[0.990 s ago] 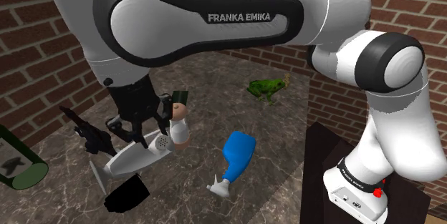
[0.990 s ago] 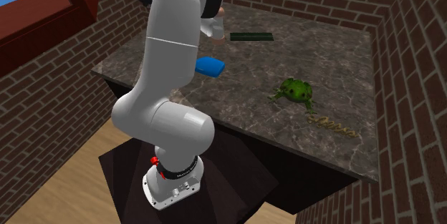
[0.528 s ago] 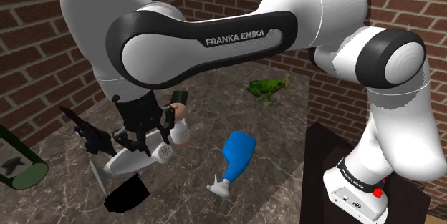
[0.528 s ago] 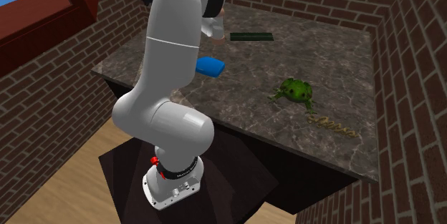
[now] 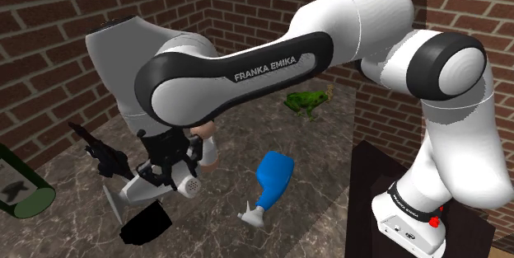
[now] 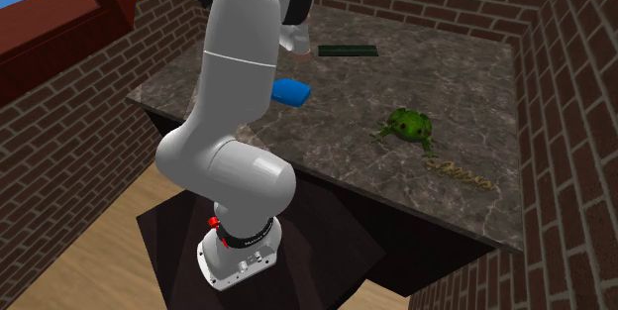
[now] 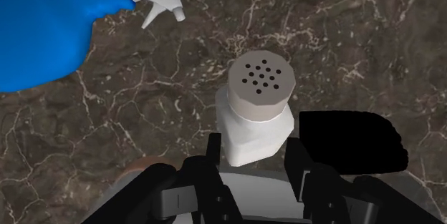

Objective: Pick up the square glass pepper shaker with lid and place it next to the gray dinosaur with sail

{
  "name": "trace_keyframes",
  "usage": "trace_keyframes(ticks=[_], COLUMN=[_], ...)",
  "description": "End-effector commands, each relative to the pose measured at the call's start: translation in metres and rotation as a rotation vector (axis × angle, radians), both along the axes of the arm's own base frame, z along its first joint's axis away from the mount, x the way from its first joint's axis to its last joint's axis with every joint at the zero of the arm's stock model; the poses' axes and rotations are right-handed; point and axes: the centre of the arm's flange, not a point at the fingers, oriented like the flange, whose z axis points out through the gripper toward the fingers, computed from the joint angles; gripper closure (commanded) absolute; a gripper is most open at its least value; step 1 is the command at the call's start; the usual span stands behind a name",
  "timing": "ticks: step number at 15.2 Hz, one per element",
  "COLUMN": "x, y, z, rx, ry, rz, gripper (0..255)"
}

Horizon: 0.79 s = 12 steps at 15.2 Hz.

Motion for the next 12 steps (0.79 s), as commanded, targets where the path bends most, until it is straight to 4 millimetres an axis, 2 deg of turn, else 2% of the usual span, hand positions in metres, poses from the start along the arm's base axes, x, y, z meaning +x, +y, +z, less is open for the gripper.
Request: trace_keyframes(ticks=[1, 12], x=[0.000, 0.000], y=[0.000, 0.000], z=[-0.010, -0.069], rx=[0.000, 0.000], ry=[0.000, 0.000], rz=[0.000, 0.000], gripper=[255, 255])
